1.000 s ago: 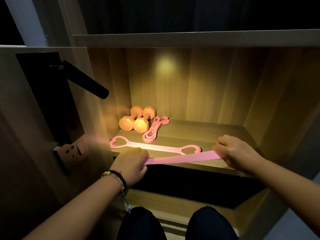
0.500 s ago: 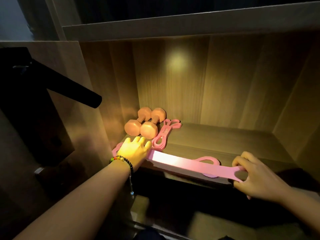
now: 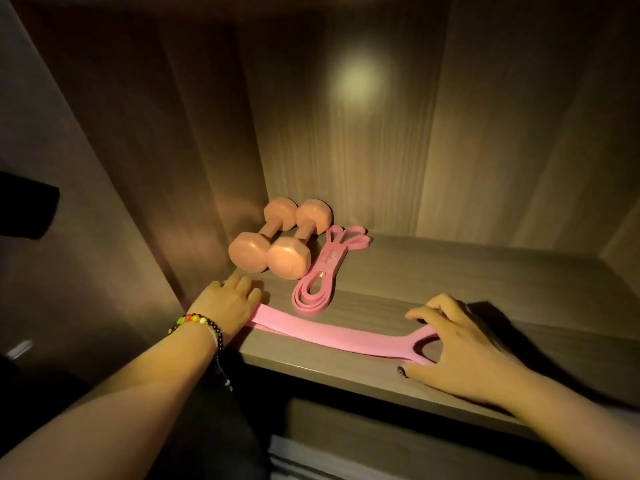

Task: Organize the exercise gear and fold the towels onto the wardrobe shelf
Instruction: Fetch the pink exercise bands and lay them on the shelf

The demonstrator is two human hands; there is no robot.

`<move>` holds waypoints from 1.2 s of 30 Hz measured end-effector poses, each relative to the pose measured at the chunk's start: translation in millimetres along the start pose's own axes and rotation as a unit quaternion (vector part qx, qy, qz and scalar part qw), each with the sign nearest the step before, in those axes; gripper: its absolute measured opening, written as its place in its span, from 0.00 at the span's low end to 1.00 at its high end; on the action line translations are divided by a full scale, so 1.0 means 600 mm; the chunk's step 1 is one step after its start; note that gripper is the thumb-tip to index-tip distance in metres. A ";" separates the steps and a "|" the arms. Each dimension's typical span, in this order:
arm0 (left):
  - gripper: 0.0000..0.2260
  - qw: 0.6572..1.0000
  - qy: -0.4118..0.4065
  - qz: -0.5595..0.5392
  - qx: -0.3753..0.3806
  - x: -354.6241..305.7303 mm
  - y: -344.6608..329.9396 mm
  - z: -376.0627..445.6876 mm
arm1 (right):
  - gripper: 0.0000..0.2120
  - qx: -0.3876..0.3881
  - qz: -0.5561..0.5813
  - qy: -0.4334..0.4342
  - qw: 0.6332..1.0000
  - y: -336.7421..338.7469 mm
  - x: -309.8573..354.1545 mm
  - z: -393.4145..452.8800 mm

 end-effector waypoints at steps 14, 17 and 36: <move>0.46 0.942 0.084 -0.217 0.240 0.035 -0.025 0.004 | 0.27 -0.095 -0.031 -0.021 0.995 -0.003 -0.004 -0.006; 0.36 0.948 0.059 -0.165 0.265 0.034 -0.020 0.013 | 0.28 -0.094 -0.049 -0.003 0.994 -0.001 -0.003 -0.009; 0.27 0.957 0.022 -0.083 0.277 0.040 -0.047 0.029 | 0.32 -0.097 0.032 0.005 0.995 -0.004 -0.041 -0.034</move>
Point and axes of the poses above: each hand's wrist, its own z-axis towards the middle knuckle, its own y-axis out of the back of the hand, x = y × z, the point moved 9 cm from there along z, towards the middle knuckle, and after that the axes turned 14 degrees about -z, right-handed, at the moved point
